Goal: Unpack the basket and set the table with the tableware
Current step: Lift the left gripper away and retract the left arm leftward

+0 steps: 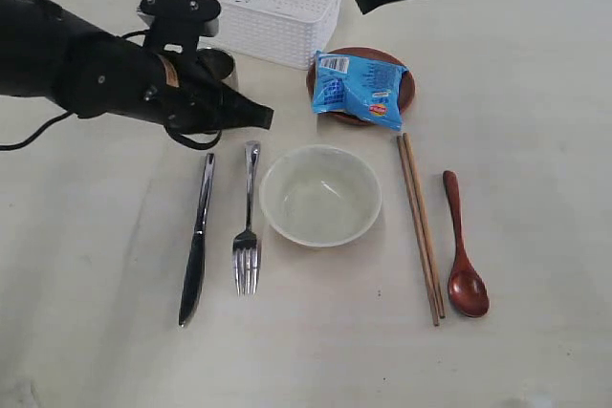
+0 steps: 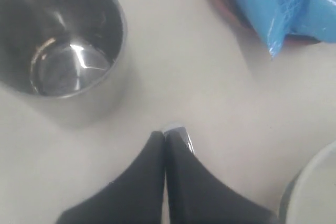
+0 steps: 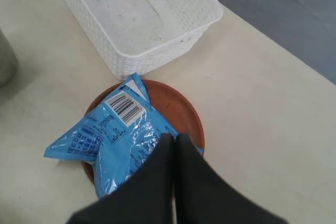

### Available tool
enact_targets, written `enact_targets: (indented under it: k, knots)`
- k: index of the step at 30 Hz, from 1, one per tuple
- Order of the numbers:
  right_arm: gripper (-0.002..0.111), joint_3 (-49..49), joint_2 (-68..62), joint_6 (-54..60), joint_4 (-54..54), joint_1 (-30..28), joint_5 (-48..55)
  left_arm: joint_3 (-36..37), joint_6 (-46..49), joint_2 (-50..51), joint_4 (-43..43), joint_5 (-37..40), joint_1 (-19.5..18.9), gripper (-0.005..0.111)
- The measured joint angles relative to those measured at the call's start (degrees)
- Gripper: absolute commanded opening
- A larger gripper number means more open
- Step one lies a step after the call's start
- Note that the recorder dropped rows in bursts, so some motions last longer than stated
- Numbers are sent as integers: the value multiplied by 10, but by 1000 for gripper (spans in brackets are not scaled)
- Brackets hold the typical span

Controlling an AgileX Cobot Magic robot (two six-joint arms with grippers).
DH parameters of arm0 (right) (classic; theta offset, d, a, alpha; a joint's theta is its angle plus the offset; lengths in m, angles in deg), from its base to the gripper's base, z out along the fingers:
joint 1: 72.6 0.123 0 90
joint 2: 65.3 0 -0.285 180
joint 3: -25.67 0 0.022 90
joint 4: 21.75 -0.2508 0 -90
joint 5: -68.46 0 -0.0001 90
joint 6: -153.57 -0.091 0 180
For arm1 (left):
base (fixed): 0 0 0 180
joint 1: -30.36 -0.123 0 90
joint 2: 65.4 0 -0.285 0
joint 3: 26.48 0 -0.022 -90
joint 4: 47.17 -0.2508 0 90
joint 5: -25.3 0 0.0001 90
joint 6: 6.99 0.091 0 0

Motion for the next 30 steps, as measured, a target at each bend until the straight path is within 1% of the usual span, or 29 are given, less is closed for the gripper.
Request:
enact_targets:
  k: [3, 6, 10, 16, 19, 23, 27, 29, 30]
  knots:
    - [0, 0, 0, 0, 0, 0, 17, 15, 10, -35, 0, 1, 0, 0]
    - [0, 0, 0, -14, 0, -5, 38, 51, 16, -73, 0, -17, 0, 0]
    - [0, 0, 0, -44, 0, -28, 72, 120, 17, -137, 0, -69, 0, 0]
    - [0, 0, 0, -89, -1, -53, 170, 225, 25, -234, 0, -166, 0, 0]
    - [0, 0, 0, -97, -14, -48, 214, 262, 25, -275, 0, -192, 0, 0]
    - [0, 10, 1, -98, -24, -24, 269, 309, 25, -322, 0, -216, 0, 0]
    - [0, 67, 6, -98, -34, 5, 255, 381, 23, -373, 0, -276, 0, 0]
    - [6, 108, 7, -98, -42, 15, 222, 415, 21, -403, 0, -300, 0, 0]
    - [12, 124, 8, -102, -45, 16, 205, 426, 21, -414, 0, -305, 0, 0]
